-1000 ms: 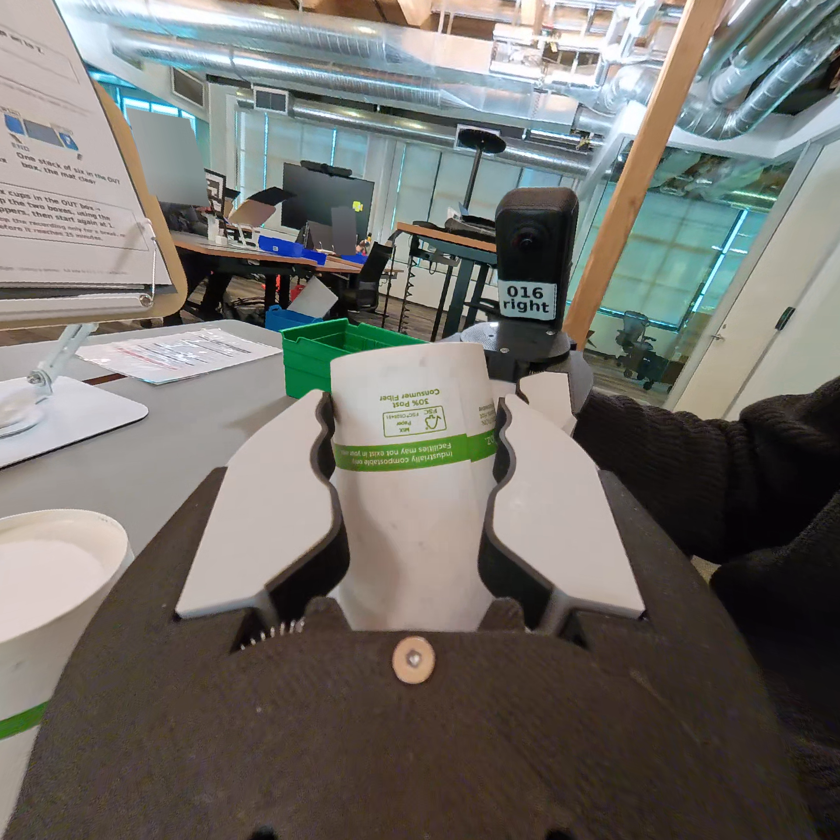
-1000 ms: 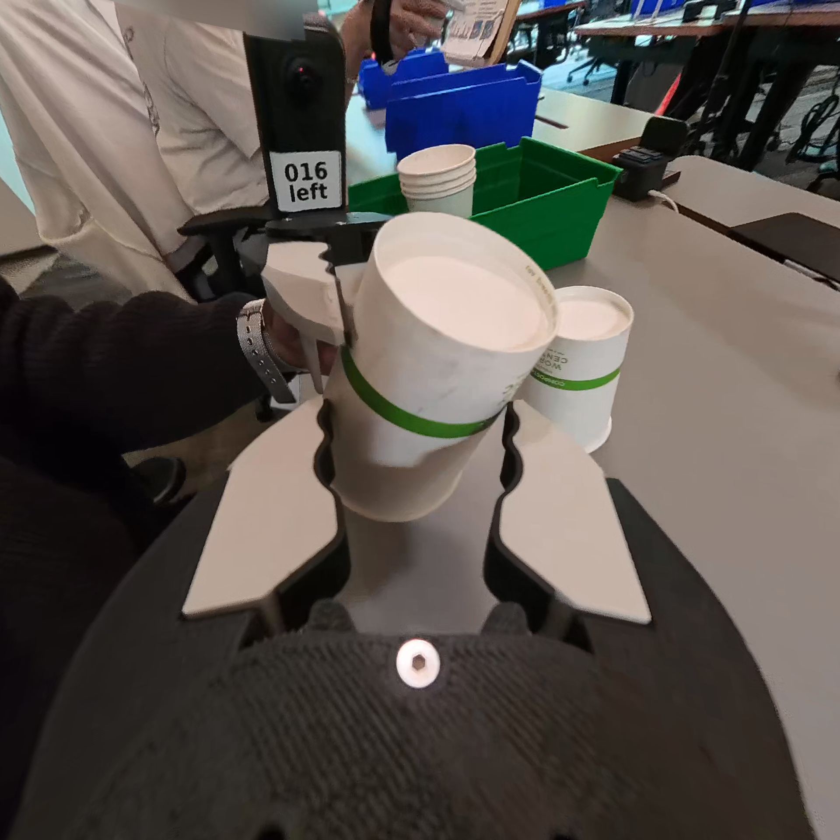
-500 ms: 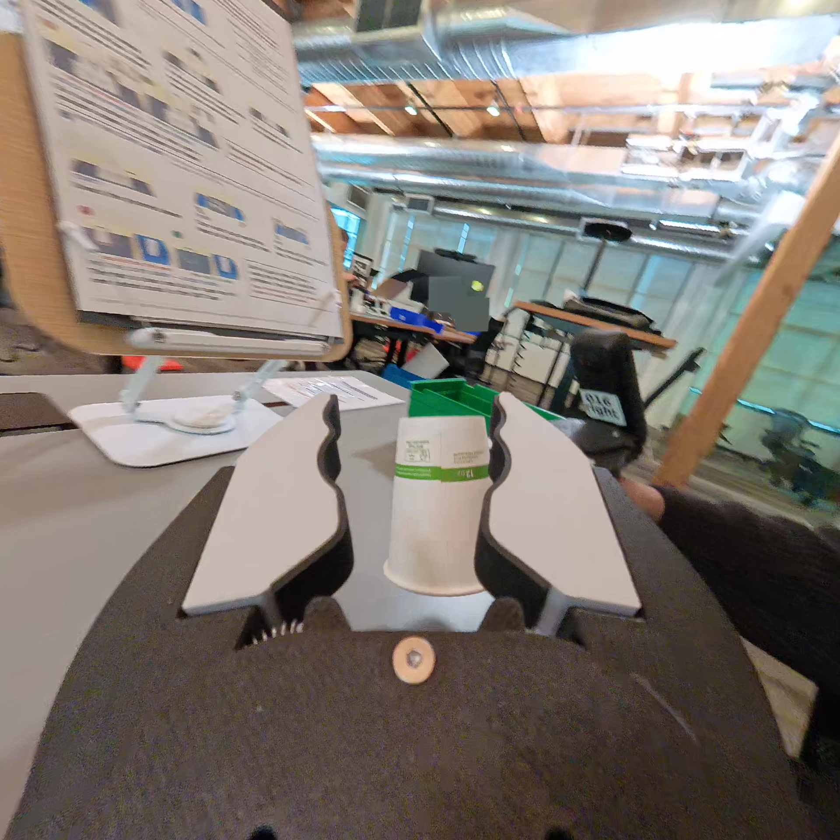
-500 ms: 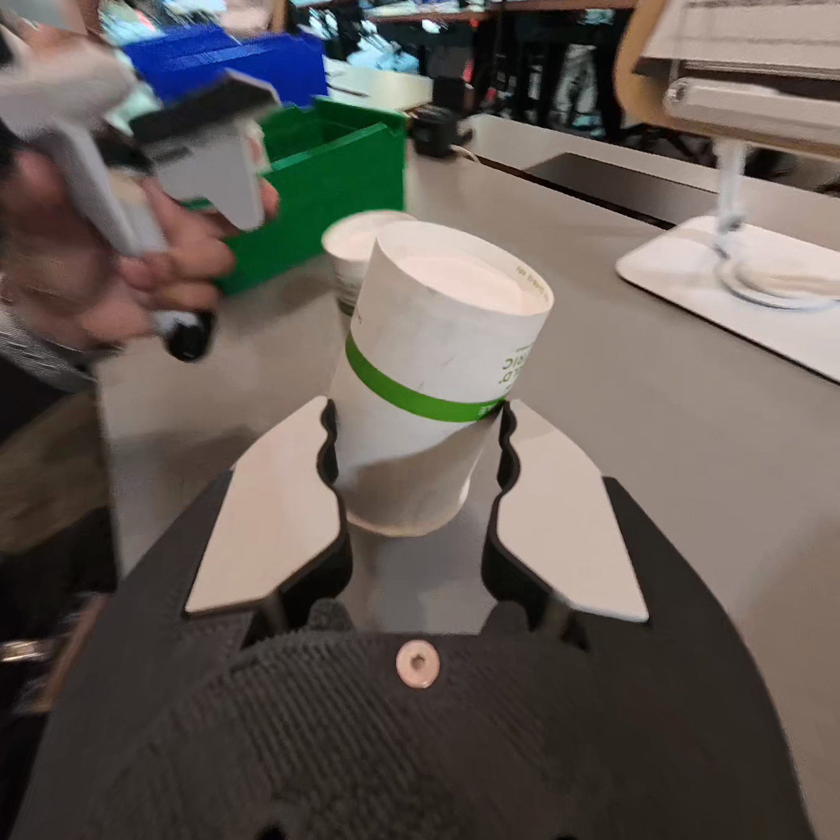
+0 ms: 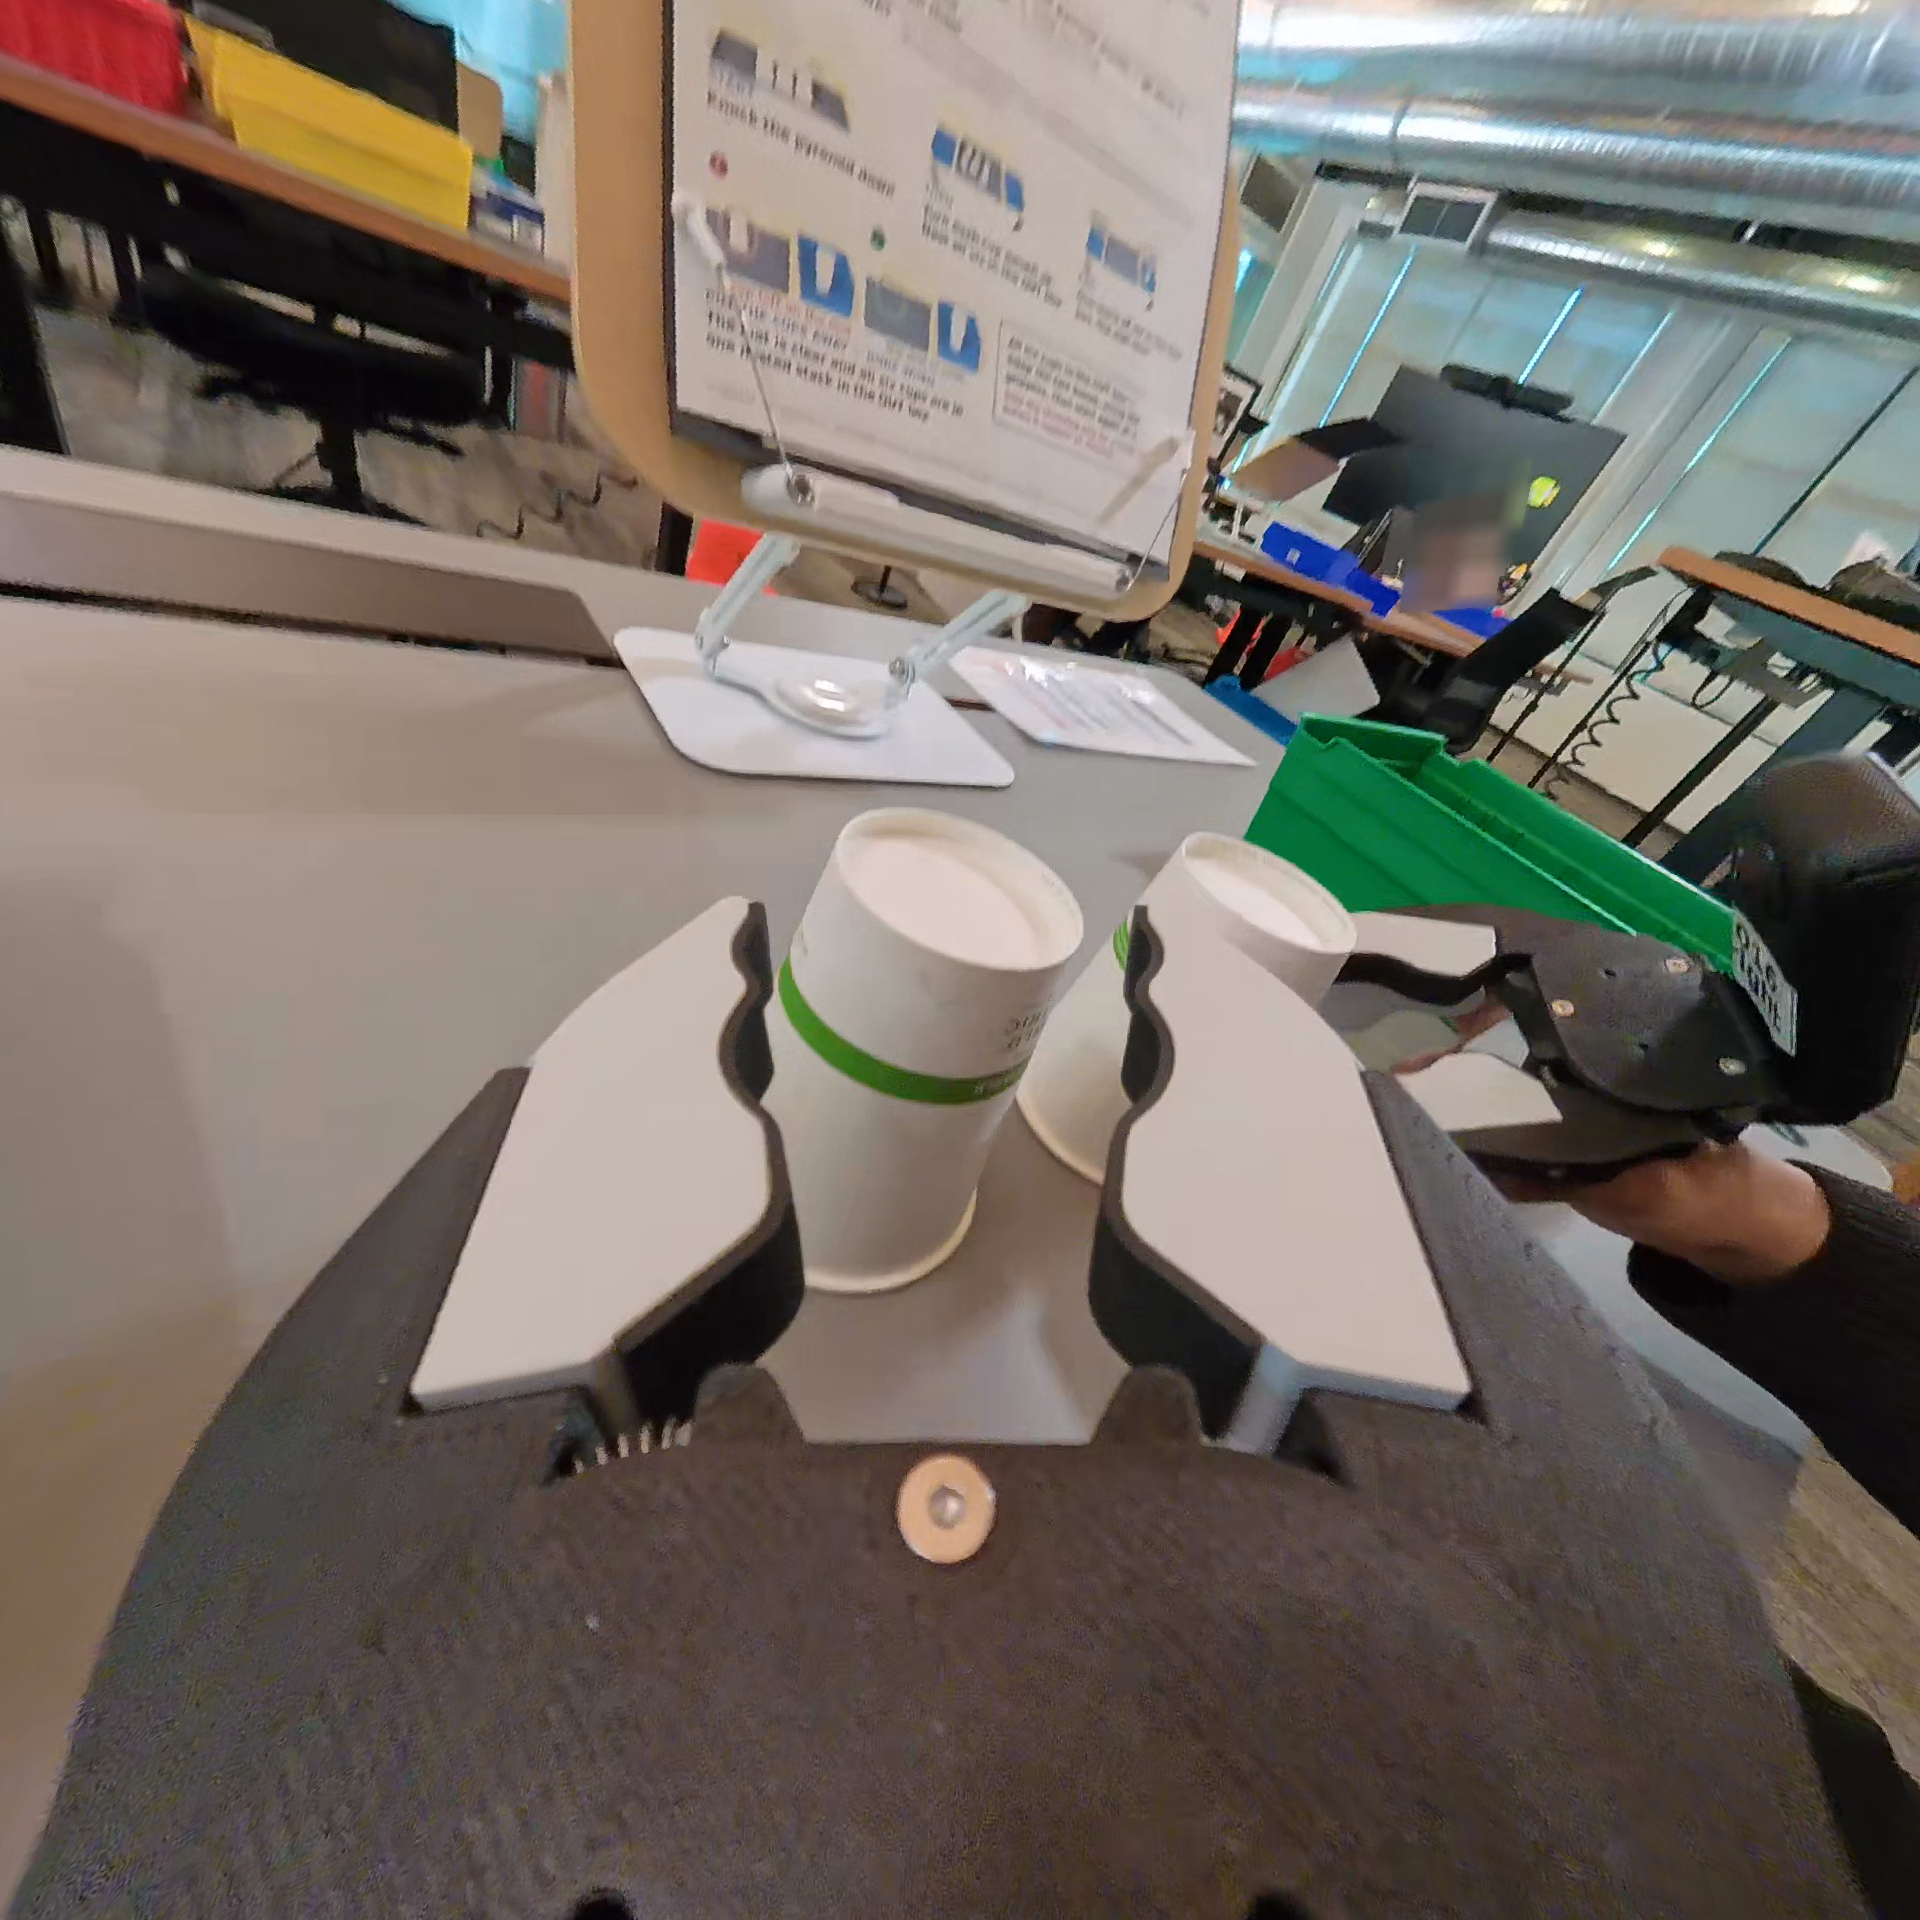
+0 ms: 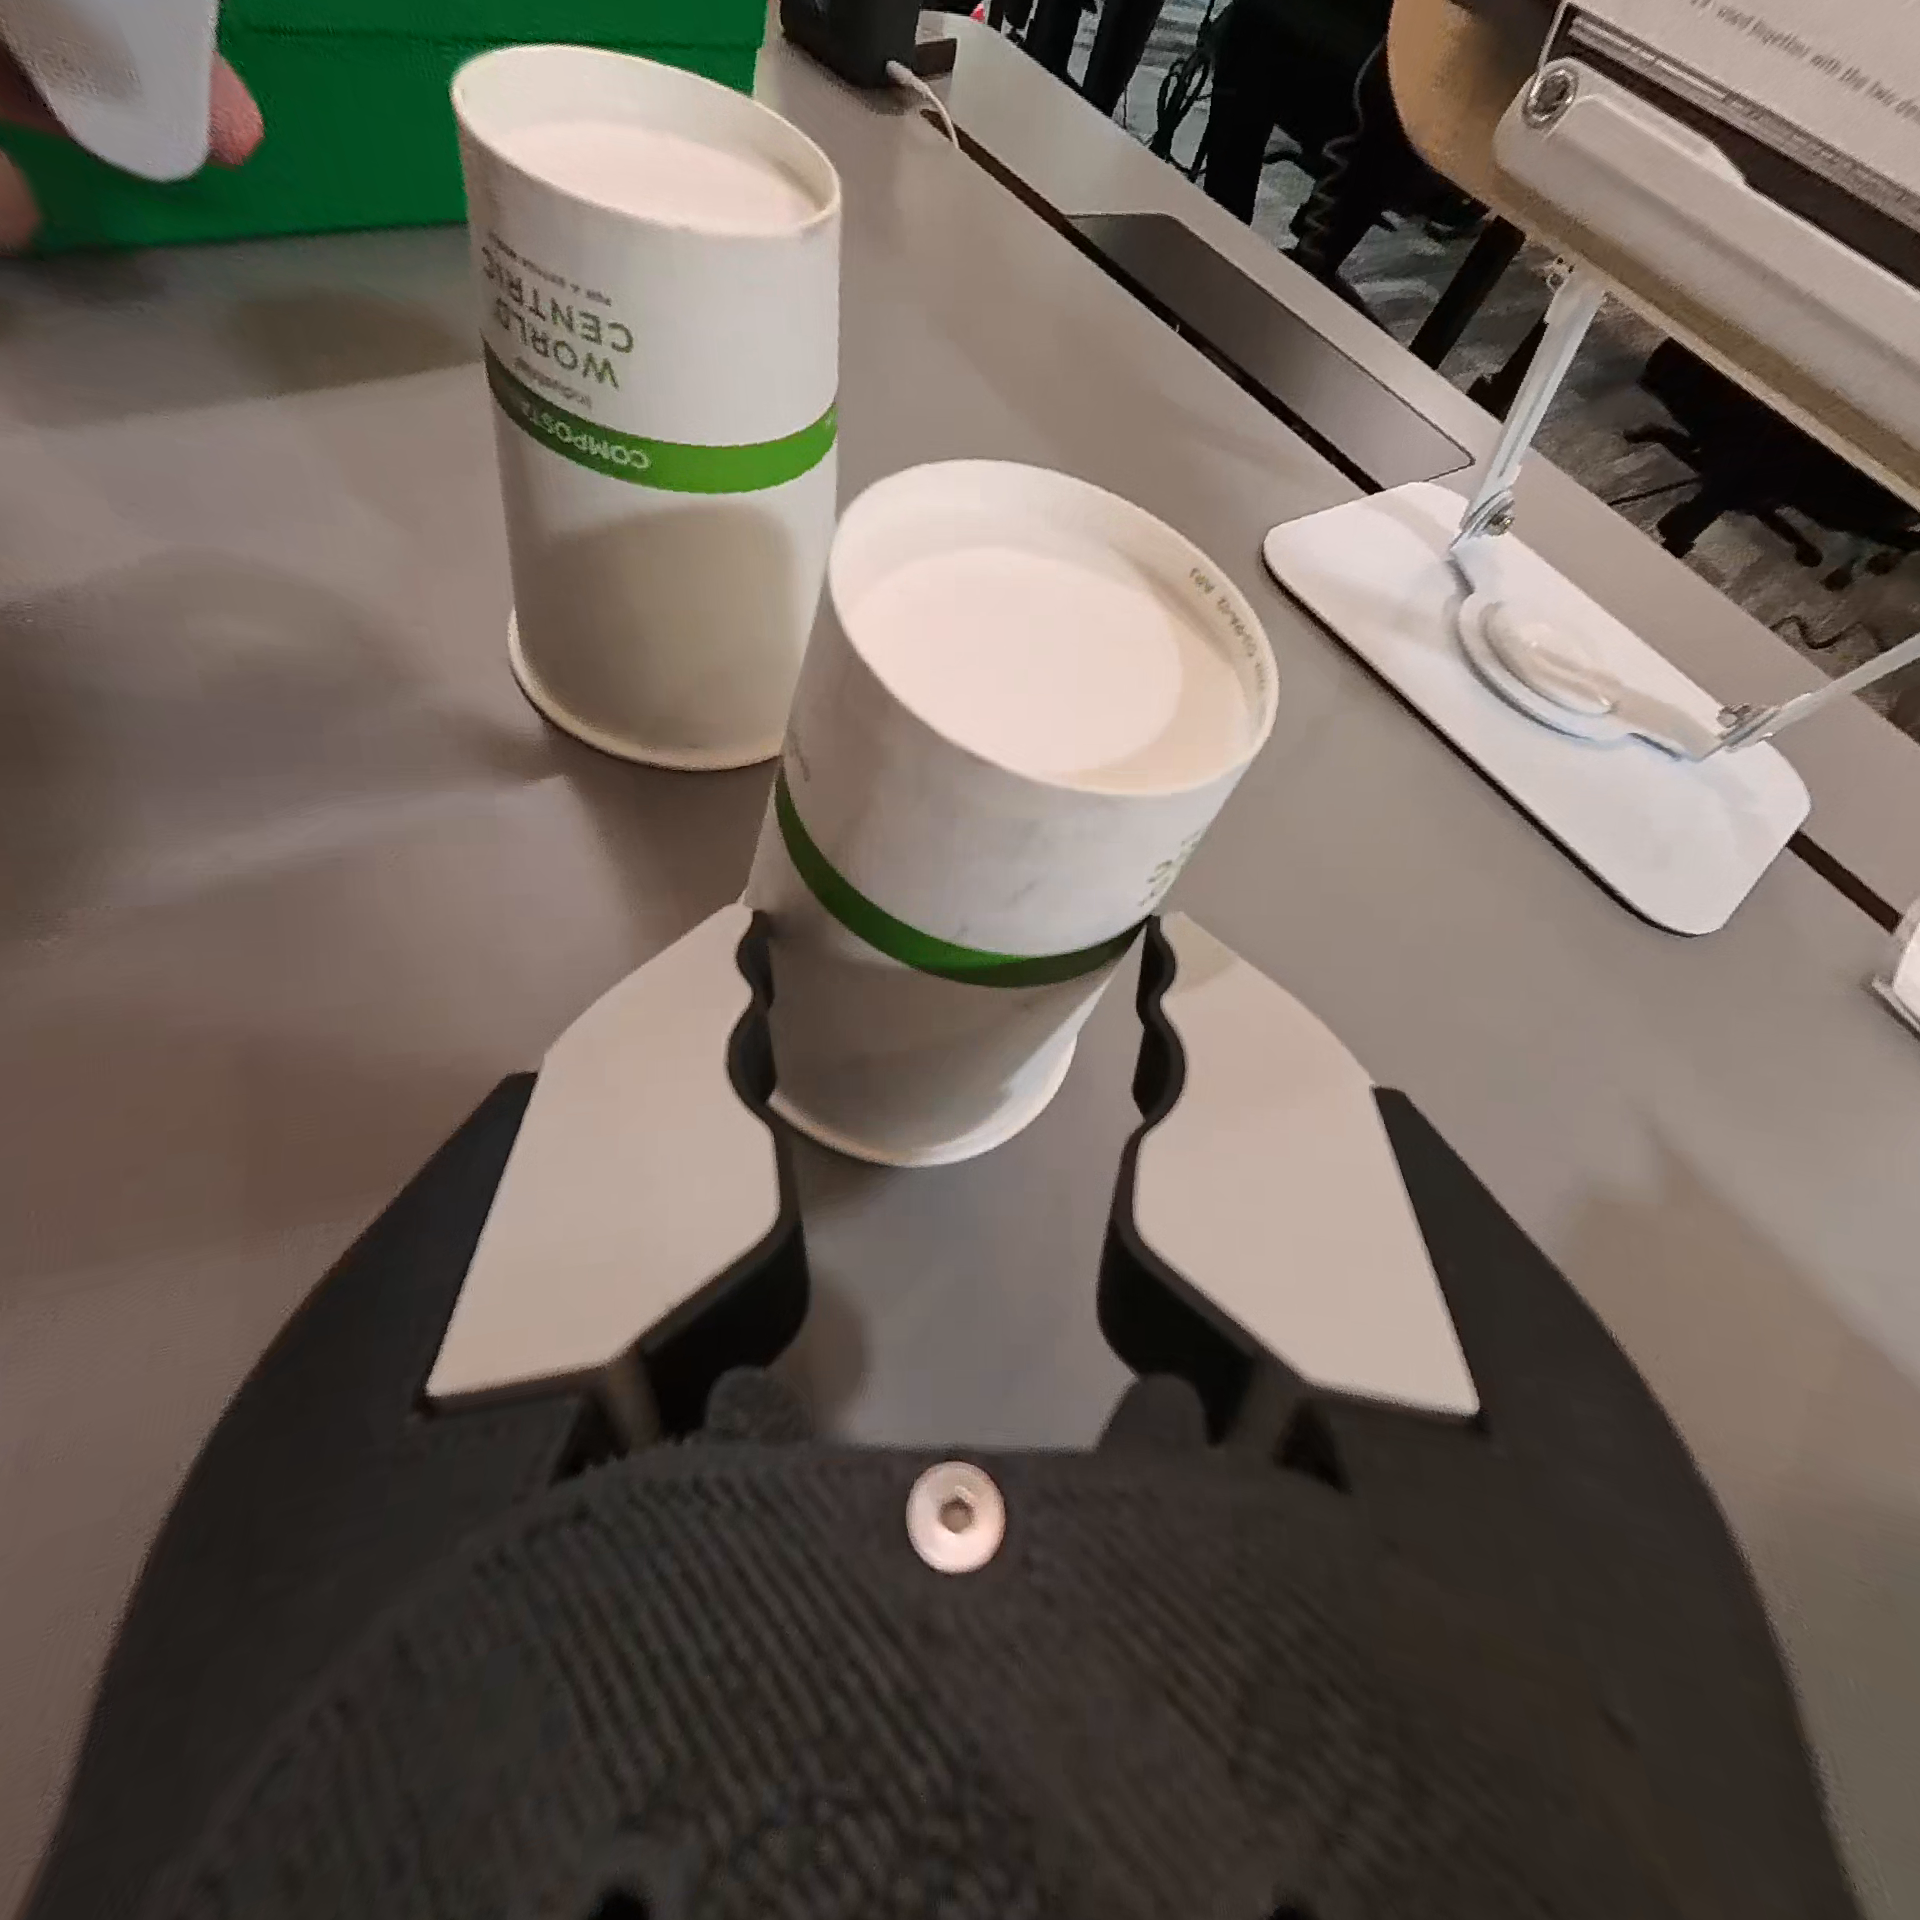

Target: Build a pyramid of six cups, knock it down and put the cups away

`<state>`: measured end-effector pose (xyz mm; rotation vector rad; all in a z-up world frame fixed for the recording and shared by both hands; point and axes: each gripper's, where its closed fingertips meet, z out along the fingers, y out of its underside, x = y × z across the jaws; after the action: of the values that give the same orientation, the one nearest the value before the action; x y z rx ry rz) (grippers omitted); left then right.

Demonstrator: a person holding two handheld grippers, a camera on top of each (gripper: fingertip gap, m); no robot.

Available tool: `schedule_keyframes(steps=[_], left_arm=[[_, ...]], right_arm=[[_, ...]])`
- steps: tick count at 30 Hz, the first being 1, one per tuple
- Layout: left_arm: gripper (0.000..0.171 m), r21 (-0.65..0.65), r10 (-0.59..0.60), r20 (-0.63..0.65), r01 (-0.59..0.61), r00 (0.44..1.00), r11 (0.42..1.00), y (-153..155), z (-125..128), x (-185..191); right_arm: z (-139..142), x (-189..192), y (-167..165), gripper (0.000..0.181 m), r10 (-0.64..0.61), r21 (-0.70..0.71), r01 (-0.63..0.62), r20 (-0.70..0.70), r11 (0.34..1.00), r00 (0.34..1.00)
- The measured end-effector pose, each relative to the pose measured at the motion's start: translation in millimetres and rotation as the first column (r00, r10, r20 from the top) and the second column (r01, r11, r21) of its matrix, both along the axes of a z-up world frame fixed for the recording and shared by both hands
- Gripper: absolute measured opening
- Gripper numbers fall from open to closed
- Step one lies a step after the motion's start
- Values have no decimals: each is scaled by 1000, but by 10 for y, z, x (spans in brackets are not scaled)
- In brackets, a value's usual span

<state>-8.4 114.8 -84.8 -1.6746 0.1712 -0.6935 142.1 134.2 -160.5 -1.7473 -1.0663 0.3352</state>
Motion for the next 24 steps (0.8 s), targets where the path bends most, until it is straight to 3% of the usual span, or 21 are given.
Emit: schedule_keyframes(steps=[8, 18, 24], left_arm=[[62, -232, -54, -49, 41, 997, 972, -106, -432, -24], [61, -311, -113, -36, 96, 993, 946, -169, -565, 77], [64, -337, -109, -77, 77, 991, 938, -144, -627, 74]], right_arm=[[0, -111, 69, 69, -10, 4, 10, 1, 1000, 1000], [28, -129, 107, 70, -59, 52, 58, 1, 997, 998], [22, -113, 59, 68, -76, -2, 76, -32, 997, 997]])
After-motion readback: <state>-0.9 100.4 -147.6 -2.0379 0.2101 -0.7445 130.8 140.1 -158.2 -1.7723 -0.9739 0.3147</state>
